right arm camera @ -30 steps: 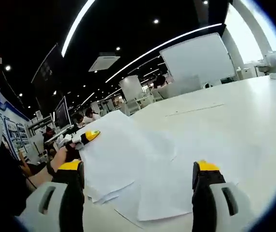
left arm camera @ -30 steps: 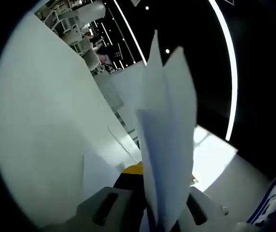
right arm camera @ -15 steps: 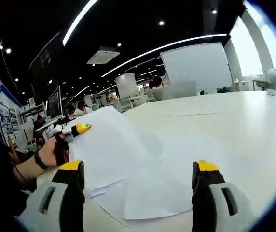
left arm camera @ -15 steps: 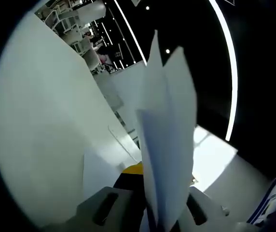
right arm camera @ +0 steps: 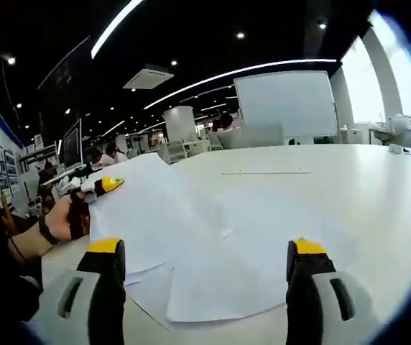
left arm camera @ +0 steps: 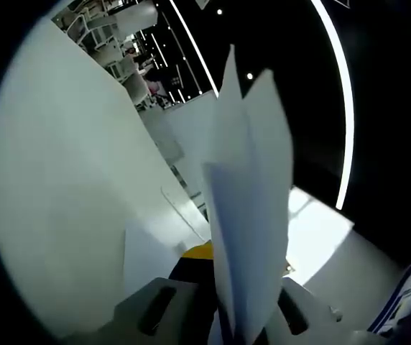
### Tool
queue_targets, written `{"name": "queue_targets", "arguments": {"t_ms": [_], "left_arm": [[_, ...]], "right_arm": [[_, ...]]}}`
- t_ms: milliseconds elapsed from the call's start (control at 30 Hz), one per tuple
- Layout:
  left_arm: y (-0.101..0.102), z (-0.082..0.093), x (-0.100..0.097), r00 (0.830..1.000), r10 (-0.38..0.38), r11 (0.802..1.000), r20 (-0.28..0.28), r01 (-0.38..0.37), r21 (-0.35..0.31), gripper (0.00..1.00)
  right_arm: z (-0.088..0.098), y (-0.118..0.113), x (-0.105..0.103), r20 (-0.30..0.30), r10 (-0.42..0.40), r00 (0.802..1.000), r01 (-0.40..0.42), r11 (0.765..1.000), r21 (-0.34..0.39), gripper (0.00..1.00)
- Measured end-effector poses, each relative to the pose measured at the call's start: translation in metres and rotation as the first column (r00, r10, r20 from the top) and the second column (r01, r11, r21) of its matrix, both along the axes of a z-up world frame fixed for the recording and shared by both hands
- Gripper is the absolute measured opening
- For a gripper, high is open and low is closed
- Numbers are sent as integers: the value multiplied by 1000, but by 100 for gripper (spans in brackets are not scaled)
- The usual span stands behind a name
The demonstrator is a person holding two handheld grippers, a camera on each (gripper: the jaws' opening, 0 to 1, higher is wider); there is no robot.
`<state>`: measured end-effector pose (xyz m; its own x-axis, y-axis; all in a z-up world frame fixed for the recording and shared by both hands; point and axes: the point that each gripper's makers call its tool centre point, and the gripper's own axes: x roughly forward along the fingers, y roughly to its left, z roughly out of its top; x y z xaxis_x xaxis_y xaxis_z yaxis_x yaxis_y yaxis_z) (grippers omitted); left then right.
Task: Organize the stack of printing papers by aligning and flattening the scattered papers on the table
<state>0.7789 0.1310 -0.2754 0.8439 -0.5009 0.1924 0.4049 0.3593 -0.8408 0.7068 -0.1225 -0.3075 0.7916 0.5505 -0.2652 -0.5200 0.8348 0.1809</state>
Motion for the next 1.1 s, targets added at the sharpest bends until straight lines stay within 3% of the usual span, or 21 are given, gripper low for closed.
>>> {"name": "queue_targets", "arguments": {"t_ms": [767, 1100], "left_arm": [[2, 0, 2, 1000, 0, 1000, -1, 0, -2, 6], [1, 0, 1, 1000, 0, 1000, -2, 0, -2, 6]], "right_arm": [[-5, -16, 7, 21, -58, 998, 60, 994, -87, 89], [-3, -22, 11, 19, -77, 997, 78, 994, -76, 89]]}}
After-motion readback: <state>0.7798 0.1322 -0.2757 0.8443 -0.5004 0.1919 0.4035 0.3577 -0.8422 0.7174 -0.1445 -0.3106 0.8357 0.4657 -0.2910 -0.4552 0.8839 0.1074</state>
